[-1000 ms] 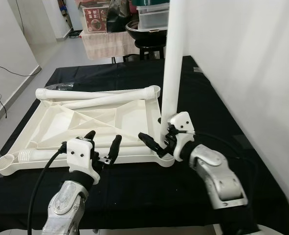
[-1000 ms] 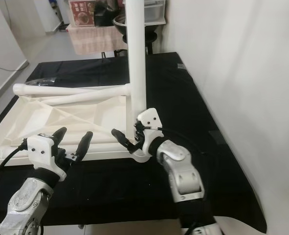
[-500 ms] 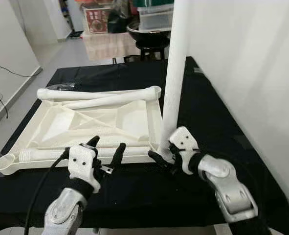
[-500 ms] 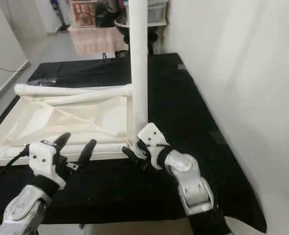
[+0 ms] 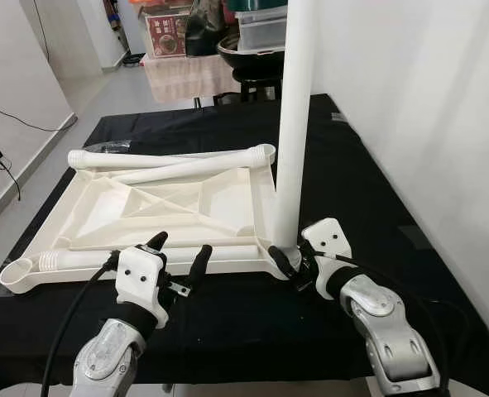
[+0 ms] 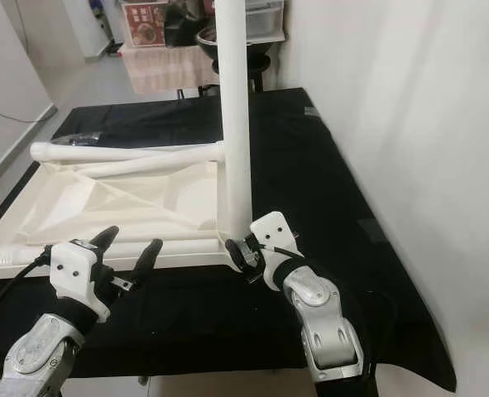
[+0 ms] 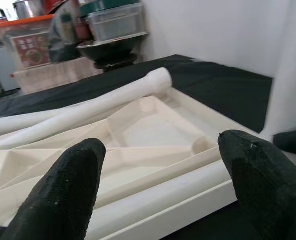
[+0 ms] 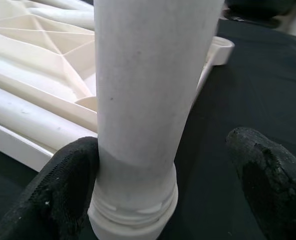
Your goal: Building children table
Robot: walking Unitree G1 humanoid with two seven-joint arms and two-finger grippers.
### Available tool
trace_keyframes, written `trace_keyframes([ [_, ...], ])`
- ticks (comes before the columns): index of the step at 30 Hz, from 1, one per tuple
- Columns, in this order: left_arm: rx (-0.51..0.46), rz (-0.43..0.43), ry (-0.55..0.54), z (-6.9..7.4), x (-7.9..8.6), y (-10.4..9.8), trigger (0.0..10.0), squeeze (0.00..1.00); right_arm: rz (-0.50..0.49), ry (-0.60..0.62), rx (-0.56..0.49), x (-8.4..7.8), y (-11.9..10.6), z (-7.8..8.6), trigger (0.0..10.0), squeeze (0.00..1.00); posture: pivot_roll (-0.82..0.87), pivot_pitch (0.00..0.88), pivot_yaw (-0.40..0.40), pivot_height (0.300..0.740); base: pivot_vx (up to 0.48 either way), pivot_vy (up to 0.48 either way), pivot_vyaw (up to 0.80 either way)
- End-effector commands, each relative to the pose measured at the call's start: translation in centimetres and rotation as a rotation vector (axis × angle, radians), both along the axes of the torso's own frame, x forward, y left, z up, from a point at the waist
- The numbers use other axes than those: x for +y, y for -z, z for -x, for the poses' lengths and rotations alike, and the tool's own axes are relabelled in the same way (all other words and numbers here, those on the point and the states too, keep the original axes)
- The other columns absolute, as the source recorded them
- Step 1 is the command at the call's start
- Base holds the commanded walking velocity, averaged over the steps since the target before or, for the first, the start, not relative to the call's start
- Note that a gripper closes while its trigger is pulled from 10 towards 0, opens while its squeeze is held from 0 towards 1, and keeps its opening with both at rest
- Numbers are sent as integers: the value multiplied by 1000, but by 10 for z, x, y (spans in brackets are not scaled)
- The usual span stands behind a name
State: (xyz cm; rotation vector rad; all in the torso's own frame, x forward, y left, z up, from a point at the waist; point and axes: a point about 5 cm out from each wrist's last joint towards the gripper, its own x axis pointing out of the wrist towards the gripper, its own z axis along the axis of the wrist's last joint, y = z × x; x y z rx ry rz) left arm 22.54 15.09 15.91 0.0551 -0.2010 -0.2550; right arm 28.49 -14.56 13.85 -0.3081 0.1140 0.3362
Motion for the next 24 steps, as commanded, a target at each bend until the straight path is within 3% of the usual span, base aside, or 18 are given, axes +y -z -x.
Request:
trace_keyframes([
  [1, -6, -42, -37, 3, 6, 0, 10000, 0, 79, 106, -36, -17, -3, 2, 10000, 0, -121, 64, 71, 740, 0, 0, 0],
  [2, -6, -42, -37, 3, 6, 0, 10000, 0, 79, 106, -36, -17, -3, 2, 10000, 0, -121, 64, 71, 740, 0, 0, 0],
  [3, -11, -78, -64, 5, 8, 0, 10000, 0, 257, -1, -206, 0, -21, 3, 10000, 0, -115, 66, 73, 740, 0, 0, 0],
  [5, -11, -78, -64, 5, 8, 0, 10000, 0, 257, -1, -206, 0, -21, 3, 10000, 0, -115, 66, 73, 740, 0, 0, 0],
  [6, -11, -88, -66, 5, 8, 0, 10000, 0, 303, -61, -264, 9, -26, 3, 10000, 0, -115, 65, 74, 740, 0, 0, 0],
  [8, -11, -88, -66, 5, 8, 0, 10000, 0, 303, -61, -264, 9, -26, 3, 10000, 0, -115, 65, 74, 740, 0, 0, 0],
  [9, -10, -95, -61, 5, 7, 1, 10000, 0, 370, -157, -295, 27, -22, 3, 10000, 0, -115, 64, 70, 740, 0, 0, 0],
  [11, -10, -95, -61, 5, 7, 1, 10000, 0, 370, -157, -295, 27, -22, 3, 10000, 0, -115, 64, 70, 740, 0, 0, 0],
  [13, -7, -100, -55, 6, 6, 2, 10000, 0, 515, -255, -295, 44, -10, 2, 10000, 0, -103, 62, 58, 740, 0, 0, 0],
  [18, -5, -100, -52, 7, 4, 3, 10000, 0, 611, -317, -290, 49, -3, 6, 10000, 0, -105, 60, 55, 740, 0, 0, 0],
  [21, -5, -100, -52, 7, 4, 3, 10000, 0, 611, -317, -290, 49, -3, 6, 10000, 0, -105, 60, 55, 740, 0, 0, 0],
  [22, -4, -101, -52, 7, 4, 3, 10000, 0, 622, -306, -287, 48, -2, 6, 10000, 196, -105, 59, 52, 740, 0, 0, 0],
  [23, -4, -101, -52, 7, 4, 3, 10000, 0, 622, -306, -287, 48, -2, 6, 10000, 196, -105, 59, 52, 740, 0, 0, 0],
  [24, -2, -100, -48, 7, 4, 3, 10000, 0, 612, -298, -252, 46, 1, 5, 10000, 424, -105, 58, 52, 740, 0, 0, 0],
])
